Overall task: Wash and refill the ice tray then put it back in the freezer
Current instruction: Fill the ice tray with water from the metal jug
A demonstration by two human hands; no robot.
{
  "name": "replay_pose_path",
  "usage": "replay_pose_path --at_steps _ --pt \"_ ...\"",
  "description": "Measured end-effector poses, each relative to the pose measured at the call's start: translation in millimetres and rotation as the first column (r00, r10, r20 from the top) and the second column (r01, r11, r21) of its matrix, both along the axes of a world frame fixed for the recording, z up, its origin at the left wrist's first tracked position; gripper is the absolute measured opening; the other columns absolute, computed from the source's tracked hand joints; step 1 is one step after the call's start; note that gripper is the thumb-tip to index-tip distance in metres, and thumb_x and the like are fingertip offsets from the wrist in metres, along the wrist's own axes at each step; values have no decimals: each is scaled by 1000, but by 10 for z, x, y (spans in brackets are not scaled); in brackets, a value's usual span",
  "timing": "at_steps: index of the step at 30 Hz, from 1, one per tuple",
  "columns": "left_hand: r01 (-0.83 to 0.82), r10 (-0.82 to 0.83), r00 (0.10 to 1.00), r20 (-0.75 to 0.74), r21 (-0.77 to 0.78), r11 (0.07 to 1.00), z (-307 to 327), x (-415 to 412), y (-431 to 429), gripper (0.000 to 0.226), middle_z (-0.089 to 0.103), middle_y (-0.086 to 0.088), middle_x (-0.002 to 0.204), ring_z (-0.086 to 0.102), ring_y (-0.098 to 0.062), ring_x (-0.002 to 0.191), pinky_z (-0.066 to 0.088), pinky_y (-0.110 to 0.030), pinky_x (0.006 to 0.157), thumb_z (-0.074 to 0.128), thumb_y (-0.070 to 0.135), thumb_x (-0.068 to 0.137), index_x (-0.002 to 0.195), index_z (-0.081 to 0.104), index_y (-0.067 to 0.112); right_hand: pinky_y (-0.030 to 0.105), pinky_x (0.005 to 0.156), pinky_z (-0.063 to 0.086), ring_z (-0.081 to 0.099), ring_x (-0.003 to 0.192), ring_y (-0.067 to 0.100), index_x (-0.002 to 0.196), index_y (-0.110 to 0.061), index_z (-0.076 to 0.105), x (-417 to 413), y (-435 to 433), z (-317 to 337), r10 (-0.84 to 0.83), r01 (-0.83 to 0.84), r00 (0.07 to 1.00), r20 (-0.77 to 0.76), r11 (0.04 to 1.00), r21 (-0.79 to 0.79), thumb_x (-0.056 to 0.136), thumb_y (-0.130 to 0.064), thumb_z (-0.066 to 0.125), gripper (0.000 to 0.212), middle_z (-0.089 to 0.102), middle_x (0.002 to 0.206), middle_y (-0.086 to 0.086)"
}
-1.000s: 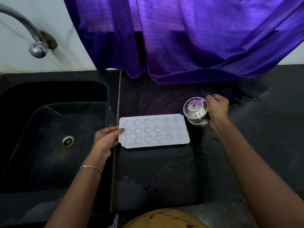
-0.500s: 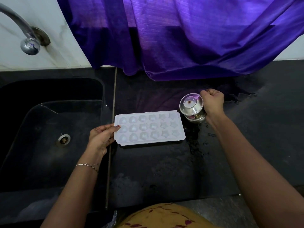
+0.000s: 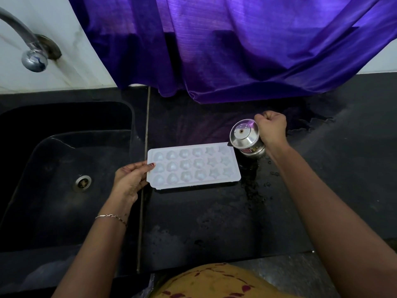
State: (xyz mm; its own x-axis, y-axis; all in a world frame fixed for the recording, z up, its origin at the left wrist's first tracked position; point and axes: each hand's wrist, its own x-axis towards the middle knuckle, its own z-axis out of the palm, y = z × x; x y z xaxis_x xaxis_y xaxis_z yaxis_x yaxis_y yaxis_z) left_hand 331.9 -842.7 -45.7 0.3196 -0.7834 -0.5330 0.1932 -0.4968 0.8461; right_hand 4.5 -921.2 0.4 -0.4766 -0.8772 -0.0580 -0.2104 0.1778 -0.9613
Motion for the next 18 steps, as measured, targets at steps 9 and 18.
replay_pose_path --at_steps 9,18 --pt "-1 1 1000 0 6 1000 -1 2 -2 17 72 -8 84 70 -10 60 51 -18 48 76 7 76 90 68 7 32 55 34 33 48 12 51 -20 32 81 -23 -4 5 -5 996 -94 1000 -4 79 -5 57 40 34 50 -3" --pt "19 -19 1000 -15 -5 1000 15 -3 9 12 71 -9 84 69 -9 59 52 -17 49 73 6 80 91 68 6 34 54 36 38 54 21 54 -15 40 137 -26 -15 12 -14 981 -193 1000 -8 69 -19 55 22 41 55 10"
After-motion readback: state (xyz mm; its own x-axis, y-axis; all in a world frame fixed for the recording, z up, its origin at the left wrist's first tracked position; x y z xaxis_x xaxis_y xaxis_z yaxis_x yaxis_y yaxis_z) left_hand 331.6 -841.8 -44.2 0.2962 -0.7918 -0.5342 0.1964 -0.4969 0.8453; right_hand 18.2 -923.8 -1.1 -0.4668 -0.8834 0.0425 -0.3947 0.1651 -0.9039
